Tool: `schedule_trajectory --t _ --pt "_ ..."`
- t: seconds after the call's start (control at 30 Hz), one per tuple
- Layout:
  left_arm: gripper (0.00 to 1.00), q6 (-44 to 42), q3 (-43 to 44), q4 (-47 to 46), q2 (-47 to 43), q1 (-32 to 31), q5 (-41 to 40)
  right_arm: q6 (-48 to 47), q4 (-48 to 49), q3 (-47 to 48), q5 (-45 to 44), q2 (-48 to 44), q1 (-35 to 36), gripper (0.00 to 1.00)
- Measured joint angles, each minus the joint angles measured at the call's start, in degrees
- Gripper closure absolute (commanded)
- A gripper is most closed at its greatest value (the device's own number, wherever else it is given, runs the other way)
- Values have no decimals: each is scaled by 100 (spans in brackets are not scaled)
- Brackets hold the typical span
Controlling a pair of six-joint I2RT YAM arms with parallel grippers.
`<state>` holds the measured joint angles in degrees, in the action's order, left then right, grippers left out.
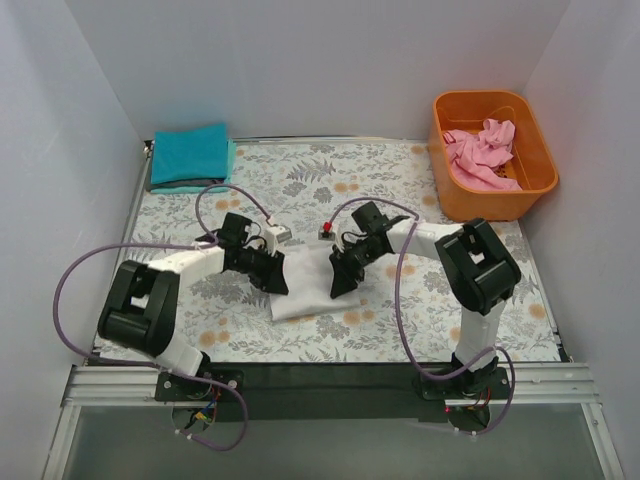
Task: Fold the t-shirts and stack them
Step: Fold the tshirt
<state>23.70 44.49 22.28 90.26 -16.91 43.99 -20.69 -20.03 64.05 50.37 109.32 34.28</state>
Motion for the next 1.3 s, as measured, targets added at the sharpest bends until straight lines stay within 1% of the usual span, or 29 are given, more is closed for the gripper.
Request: schedule_trajectory --t 0.07,0.1,0.13,0.2,0.23,0.27,0.3,0.37,0.47,0.53,0.57,0.6,0.67,0.7,0.73,0.8,0.9,1.0,1.13,1.3 --pt "73 -323 -212 354 -518 -280 63 68 -111 -348 177 -308 157 57" --pt "71 -494 -245 514 -704 -376 120 87 -232 -420 350 -426 229 56" --pt "67 -627 -240 647 -811 -415 168 90 -334 -431 468 -522 267 55" --pt "63 -966 -127 992 -918 -420 267 98 -522 -411 765 -813 267 55" --pt "61 -1067 -55 1106 -918 -420 297 101 -605 -374 850 -927 232 54" --pt "57 -1172 46 1213 -918 -420 319 105 -702 -286 925 -1051 151 53" --pt "56 -1266 151 1250 -927 -420 345 107 -754 -151 975 -1130 35 52" --pt "53 -1394 358 1150 -964 -417 361 149 -839 334 986 -1119 -328 53" --pt "51 -1600 472 581 -1056 -420 319 278 -721 1274 870 -726 -942 55" --pt "51 -1805 472 160 -1040 -422 212 372 -522 1930 719 -192 -1239 55" --pt "51 -1943 476 -31 -984 -431 153 437 -396 2201 656 107 -1311 55" --pt "48 -2072 503 -186 -892 -439 103 529 -345 2455 627 424 -1342 55" --pt "46 -2319 625 -439 -562 -479 -9 684 -216 2885 560 1032 -1320 54" --pt "42 -2413 699 -551 -372 -503 -66 761 -201 3071 535 1329 -1287 53" --pt "41 -2520 763 -667 -175 -529 -127 844 -157 3224 518 1591 -1246 53" --pt "41 -2662 811 -874 133 -564 -223 951 -92 3386 501 2000 -1154 53" --pt "44 -2844 811 -1088 393 -601 -302 1043 -61 3442 494 2328 -999 52" --pt "47 -2968 811 -1241 463 -658 -293 1067 -28 3442 509 2417 -870 51" --pt "55 -3049 811 -1386 531 -765 -254 1043 96 3401 533 2420 -713 49" --pt "58 -3049 809 -1421 811 -927 -186 1019 188 3252 658 2417 -662 49"
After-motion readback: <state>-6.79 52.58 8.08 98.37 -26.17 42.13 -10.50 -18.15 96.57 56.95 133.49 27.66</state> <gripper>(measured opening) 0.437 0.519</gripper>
